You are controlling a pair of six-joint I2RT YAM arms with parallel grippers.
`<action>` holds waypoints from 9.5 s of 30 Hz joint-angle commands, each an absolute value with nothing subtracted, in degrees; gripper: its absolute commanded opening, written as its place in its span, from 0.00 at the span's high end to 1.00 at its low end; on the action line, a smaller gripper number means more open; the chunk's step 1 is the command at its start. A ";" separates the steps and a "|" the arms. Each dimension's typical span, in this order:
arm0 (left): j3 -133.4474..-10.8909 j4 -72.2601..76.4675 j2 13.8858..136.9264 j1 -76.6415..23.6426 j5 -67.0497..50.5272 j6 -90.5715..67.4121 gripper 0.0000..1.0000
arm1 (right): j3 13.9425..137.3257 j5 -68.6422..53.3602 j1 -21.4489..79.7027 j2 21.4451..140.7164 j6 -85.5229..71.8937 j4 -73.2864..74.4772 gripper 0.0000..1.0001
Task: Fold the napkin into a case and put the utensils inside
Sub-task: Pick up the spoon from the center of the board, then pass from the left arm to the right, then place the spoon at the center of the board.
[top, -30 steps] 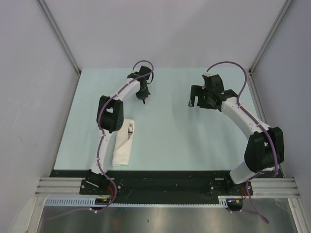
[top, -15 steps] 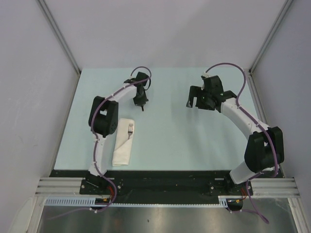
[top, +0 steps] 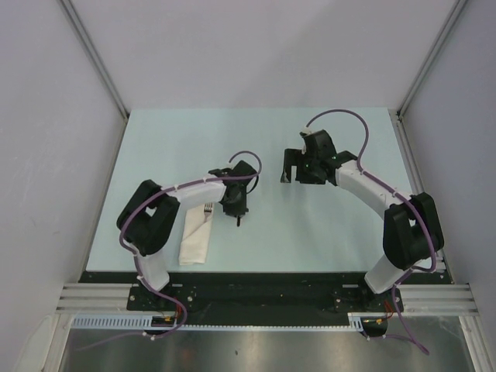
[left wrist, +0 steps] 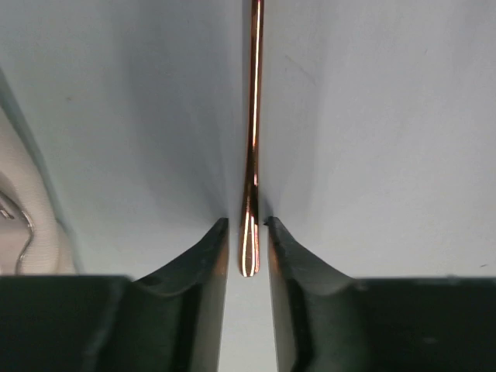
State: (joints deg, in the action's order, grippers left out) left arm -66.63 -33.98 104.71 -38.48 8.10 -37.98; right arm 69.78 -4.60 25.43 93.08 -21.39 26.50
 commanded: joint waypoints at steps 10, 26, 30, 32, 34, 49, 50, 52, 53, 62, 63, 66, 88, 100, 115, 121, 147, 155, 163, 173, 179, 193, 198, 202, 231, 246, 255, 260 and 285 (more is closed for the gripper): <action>-80.32 -35.68 110.02 -36.66 13.18 -26.55 0.59 | 66.01 -4.83 25.75 92.46 -22.85 22.94 0.05; -79.73 -32.17 117.77 -35.95 9.42 -24.44 1.00 | 62.05 -9.13 25.40 90.00 -23.20 17.60 0.09; -74.72 -27.87 113.06 -35.60 4.75 -23.03 1.00 | 61.79 -17.72 23.57 92.89 -25.74 11.01 0.08; -70.60 -24.80 109.44 -35.68 4.22 -22.59 1.00 | 61.35 -26.14 22.42 96.39 -28.91 3.62 0.09; -68.30 -22.60 104.43 -35.68 3.60 -22.15 1.00 | 62.83 -29.60 22.41 99.56 -29.79 -1.20 0.11; -57.13 -18.72 94.04 -36.56 0.44 -24.43 1.00 | 78.40 -45.87 26.89 123.74 -32.25 -8.61 0.37; -56.78 -18.63 93.52 -36.56 0.44 -24.43 1.00 | 78.57 -46.05 27.33 124.18 -32.52 -8.79 0.38; -56.60 -18.72 93.08 -36.91 0.44 -24.26 1.00 | 79.71 -48.06 27.77 125.33 -33.31 -9.31 0.45; -56.51 -18.89 92.73 -36.91 0.61 -24.17 1.00 | 79.98 -48.34 28.30 126.20 -33.57 -9.32 0.50; -55.37 -19.86 90.44 -37.00 2.46 -24.17 1.00 | 81.99 -50.53 29.79 128.14 -36.03 -13.09 0.95; -55.11 -19.95 89.57 -36.91 2.37 -24.52 0.99 | 82.61 -50.62 29.79 128.14 -36.12 -14.14 0.99; -52.57 -18.73 84.75 -36.39 1.93 -27.59 0.71 | 85.25 -50.28 29.97 127.97 -35.86 -16.07 1.00; -28.39 -35.49 45.79 -31.03 14.75 -55.45 1.00 | 119.52 -42.28 36.82 141.58 -20.22 -9.93 1.00; -32.43 -46.58 48.33 -31.02 25.48 -58.44 0.98 | 126.56 -45.61 37.70 147.30 -18.54 -5.62 1.00; -28.92 -45.44 51.42 -30.94 23.38 -62.49 1.00 | 120.15 -48.25 39.99 144.23 -20.39 -9.76 1.00; -28.30 -44.91 49.84 -30.94 24.08 -61.96 1.00 | 115.58 -47.90 41.57 141.77 -20.48 -11.07 1.00; -29.53 -43.86 48.51 -30.94 25.40 -61.26 1.00 | 100.21 -46.23 46.67 136.15 -26.80 -20.73 1.00; -31.29 -43.77 48.78 -31.02 26.45 -60.12 0.99 | 99.05 -46.32 47.72 136.49 -27.16 -20.65 0.98; -31.46 -44.47 47.99 -31.03 26.63 -60.03 0.99 | 99.05 -47.02 48.16 137.28 -27.25 -19.86 0.89; -33.13 -45.26 47.46 -30.94 28.30 -59.33 0.98 | 105.81 -45.27 48.16 138.69 -23.73 -10.73 0.64; -33.31 -45.53 47.29 -30.94 28.74 -59.24 0.98 | 111.35 -42.80 47.37 139.22 -21.71 -3.44 0.46; -33.49 -45.70 46.93 -30.85 29.36 -58.71 0.97 | 110.48 -45.61 47.81 137.81 -21.01 -2.02 0.51; -33.49 -45.53 47.02 -30.85 29.44 -58.80 0.97 | 111.97 -46.76 48.87 139.39 -19.07 -0.18 0.52; -33.58 -44.91 47.02 -30.67 29.27 -58.10 0.97 | 110.83 -46.59 49.04 139.92 -18.72 1.58 0.52; -28.04 -24.53 68.56 -15.38 16.44 -53.96 1.00 | 105.83 -46.58 49.57 140.10 -23.02 -5.88 0.50; -28.47 -24.96 65.48 -15.03 17.31 -52.73 1.00 | 115.31 -43.51 49.39 142.65 -18.10 4.57 0.42; -29.18 -25.66 64.42 -14.94 17.49 -52.65 1.00 | 115.31 -38.25 50.62 140.37 -13.98 9.48 0.40; -29.27 -25.58 64.16 -14.94 17.14 -52.38 1.00 | 119.79 -35.69 50.80 141.15 -10.20 15.02 0.40; -29.71 -25.66 61.70 -15.03 17.23 -50.36 1.00 | 126.21 -35.51 52.47 142.82 -5.98 22.50 0.42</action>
